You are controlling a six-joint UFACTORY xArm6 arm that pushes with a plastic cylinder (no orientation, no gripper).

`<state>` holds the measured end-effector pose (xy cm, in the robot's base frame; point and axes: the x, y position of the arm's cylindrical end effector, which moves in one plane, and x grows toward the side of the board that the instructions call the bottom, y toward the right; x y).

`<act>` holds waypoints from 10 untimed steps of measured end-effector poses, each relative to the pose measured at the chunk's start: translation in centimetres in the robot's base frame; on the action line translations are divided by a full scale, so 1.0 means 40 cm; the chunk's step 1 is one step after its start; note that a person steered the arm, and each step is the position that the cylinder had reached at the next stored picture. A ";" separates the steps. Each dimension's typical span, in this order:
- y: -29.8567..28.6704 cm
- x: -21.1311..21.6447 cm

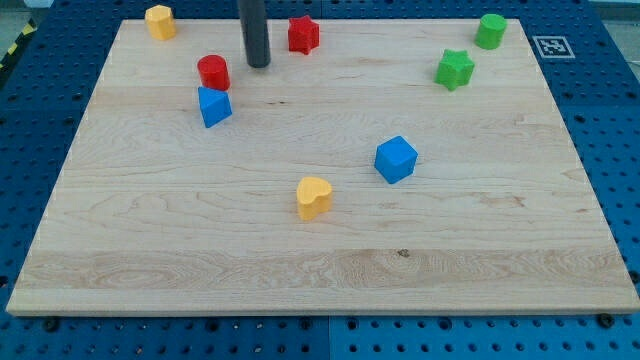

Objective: Move the red circle top of the blue triangle

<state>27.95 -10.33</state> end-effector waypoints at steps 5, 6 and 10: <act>-0.139 0.035; -0.124 0.066; 0.033 0.082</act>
